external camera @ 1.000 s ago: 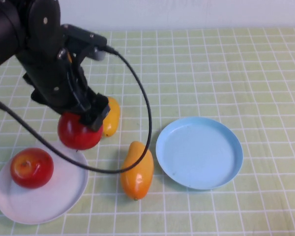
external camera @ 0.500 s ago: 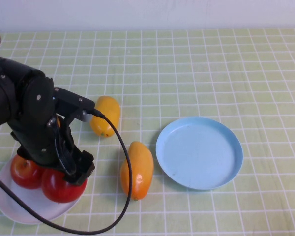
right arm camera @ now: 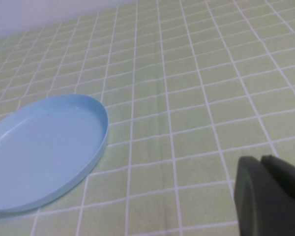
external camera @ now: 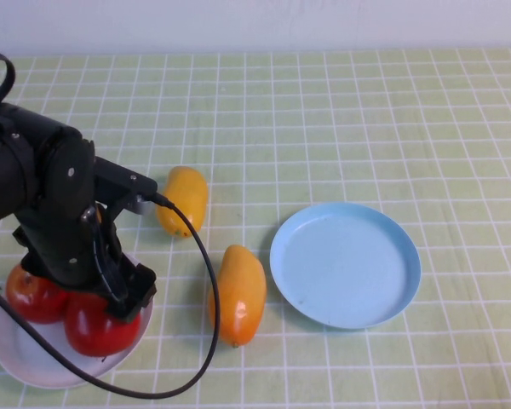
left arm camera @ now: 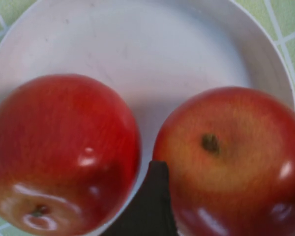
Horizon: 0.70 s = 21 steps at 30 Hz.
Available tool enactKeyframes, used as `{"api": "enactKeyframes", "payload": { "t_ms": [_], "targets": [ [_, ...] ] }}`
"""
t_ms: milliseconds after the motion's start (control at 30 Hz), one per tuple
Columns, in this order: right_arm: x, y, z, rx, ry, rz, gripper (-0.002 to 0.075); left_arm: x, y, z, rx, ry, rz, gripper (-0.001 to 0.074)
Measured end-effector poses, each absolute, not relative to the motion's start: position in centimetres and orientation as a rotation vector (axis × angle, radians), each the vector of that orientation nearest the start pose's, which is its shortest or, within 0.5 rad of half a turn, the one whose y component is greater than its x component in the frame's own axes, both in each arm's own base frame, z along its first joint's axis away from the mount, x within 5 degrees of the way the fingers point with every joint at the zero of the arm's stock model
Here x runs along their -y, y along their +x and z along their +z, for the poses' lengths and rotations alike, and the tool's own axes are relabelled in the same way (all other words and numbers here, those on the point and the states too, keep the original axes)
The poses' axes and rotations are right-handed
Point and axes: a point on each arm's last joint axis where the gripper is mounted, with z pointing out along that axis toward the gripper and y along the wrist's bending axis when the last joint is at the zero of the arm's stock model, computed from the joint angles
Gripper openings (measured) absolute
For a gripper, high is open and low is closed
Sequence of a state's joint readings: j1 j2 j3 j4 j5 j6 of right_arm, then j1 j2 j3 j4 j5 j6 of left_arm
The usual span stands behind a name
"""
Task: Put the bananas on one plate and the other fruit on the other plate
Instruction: Put one type of fruit in the left plate, then put another type of fruit in the right plate
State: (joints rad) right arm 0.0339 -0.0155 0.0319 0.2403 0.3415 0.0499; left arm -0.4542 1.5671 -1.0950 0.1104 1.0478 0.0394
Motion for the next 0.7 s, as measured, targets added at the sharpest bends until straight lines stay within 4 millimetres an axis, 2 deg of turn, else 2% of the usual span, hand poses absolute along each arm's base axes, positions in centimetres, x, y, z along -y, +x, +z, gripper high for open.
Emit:
{"api": "enactKeyframes", "payload": {
  "t_ms": [167, 267, 400, 500, 533, 600, 700],
  "targets": [
    [-0.9, 5.3, 17.3, -1.834, 0.168, 0.293, -0.0016, 11.9, 26.5, 24.3, -2.878, 0.781, 0.101, 0.0668],
    [-0.9, 5.3, 17.3, -1.834, 0.168, 0.293, -0.0017, 11.7, 26.0, 25.3, -2.859, 0.771, 0.096, 0.0668],
    [-0.9, 5.3, 17.3, -1.834, 0.168, 0.293, -0.0017, 11.0, 24.6, 28.0, -2.786, 0.721, 0.065, 0.0668],
    [-0.9, 5.3, 17.3, -1.834, 0.168, 0.293, -0.0017, 10.1, 22.6, 30.7, -2.709, 0.642, 0.017, 0.0648],
    [-0.9, 5.3, 17.3, -1.834, 0.168, 0.293, -0.0016, 9.7, 21.8, 31.4, -2.684, 0.618, 0.002, 0.0612],
    [-0.9, 5.3, 17.3, -1.834, 0.168, 0.293, -0.0017, 9.0, 20.3, 32.1, -2.633, 0.577, -0.025, 0.0482],
    [-0.9, 5.3, 17.3, -1.834, 0.168, 0.293, -0.0017, 7.6, 18.7, 32.2, -2.579, 0.509, -0.055, 0.0192]
  ]
}}
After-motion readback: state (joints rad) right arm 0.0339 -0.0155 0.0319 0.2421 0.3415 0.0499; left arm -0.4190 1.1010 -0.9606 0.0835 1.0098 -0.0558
